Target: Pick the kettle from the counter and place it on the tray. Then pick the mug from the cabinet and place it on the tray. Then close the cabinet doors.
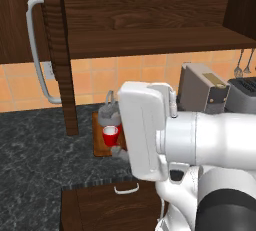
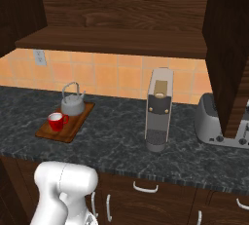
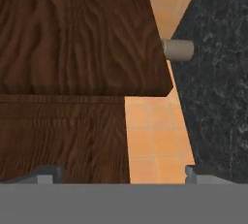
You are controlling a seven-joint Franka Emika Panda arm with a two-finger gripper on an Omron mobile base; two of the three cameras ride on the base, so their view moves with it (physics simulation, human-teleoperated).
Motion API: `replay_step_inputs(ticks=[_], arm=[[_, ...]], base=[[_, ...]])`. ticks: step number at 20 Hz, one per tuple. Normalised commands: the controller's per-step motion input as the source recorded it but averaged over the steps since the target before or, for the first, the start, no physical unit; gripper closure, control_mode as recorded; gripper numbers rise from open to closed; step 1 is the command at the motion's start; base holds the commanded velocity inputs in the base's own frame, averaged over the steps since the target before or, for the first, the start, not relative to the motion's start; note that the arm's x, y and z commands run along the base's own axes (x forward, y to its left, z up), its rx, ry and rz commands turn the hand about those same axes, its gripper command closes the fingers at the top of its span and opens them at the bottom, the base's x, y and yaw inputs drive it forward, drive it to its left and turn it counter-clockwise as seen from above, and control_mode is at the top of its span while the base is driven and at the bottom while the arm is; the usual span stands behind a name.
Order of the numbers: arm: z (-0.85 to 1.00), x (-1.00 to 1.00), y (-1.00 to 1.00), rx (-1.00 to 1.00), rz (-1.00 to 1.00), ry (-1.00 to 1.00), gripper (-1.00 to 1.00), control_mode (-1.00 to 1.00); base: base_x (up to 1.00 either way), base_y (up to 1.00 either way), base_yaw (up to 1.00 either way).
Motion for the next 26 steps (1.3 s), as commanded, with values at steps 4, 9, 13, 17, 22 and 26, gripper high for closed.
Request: replay_step_inputs(ticks=[4,9,13,17,22,26], arm=[[-0.43,0.01,0.38,0.29,0.00,0.03,-1.00,-1.00],[-0.33,0.00,0.18,0.30,0.00,0.01,-1.00,-1.00],[-0.27,0.00,0.03,0.32,0.00,0.00,-1.00,-1.00],[-0.30,0.00,0.02,0.32,0.00,0.00,-1.00,-1.00],[-0.38,0.07,0.04,0.32,0.00,0.00,-1.00,-1.00],[-0.45,0.11,0.09,0.34,0.00,0.00,-1.00,-1.00]], base=[[0.00,0.00,0.00],[0.00,0.00,0.00],[0.00,0.00,0.00],[0.00,0.00,0.00],[0.00,0.00,0.00],[0.00,0.00,0.00]])
